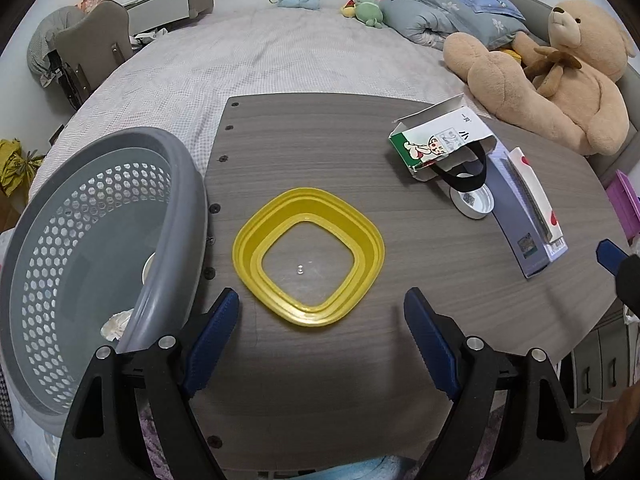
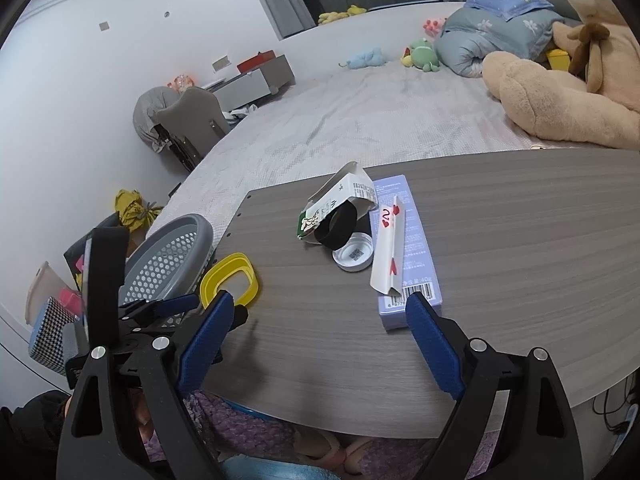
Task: Collect trash
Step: 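Move both tools back over the table toward the yellow square lid, then close the left gripper on the rim of the yellow square lid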
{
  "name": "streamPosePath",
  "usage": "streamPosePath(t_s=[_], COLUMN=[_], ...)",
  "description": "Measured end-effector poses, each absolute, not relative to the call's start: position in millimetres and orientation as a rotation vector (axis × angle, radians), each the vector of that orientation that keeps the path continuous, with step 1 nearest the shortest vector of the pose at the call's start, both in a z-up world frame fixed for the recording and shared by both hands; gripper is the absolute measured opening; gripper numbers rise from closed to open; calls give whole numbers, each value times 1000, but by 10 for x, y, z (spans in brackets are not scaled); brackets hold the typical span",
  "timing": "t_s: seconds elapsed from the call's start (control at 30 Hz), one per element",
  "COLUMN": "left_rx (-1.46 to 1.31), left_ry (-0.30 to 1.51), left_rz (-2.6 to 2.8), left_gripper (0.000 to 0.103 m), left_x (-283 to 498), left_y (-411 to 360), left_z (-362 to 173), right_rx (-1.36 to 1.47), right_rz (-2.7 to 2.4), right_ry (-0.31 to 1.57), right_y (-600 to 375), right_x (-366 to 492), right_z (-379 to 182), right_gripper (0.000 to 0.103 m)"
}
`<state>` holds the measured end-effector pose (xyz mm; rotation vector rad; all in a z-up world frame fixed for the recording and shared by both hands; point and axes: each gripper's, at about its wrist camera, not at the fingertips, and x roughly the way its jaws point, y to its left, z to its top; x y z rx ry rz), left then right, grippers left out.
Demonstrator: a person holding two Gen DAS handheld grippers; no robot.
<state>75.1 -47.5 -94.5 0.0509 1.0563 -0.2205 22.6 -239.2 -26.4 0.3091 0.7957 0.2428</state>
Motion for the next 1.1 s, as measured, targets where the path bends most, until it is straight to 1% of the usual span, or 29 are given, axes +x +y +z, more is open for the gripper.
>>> streamPosePath(t_s=[0.33,0.87,0.93,0.97,1.1], left_rx=[99,99,93,93,94], left_ry=[1055,1028,1020,1020,1008], left_rz=[-186,-198,-207,-210,-218], left_gripper=[81,81,78,73,73], left_x=[903,1123,1123,1125,1105], left_y=[-617,-720,-719,-716,-712], left_z=[-996,-1007,-1001,-1003,-1000], right_rx=[351,363,361,360,350], right_rz=[239,228,222,216,192], right_ry=[797,810,813,813,814], right_y=[-2554,-2627,-2636,-2641,-2652], right_x=[193,213,227,230,263], right_z=[-373,-438,-445,-444,-442], right_gripper=[86,86,86,86,86])
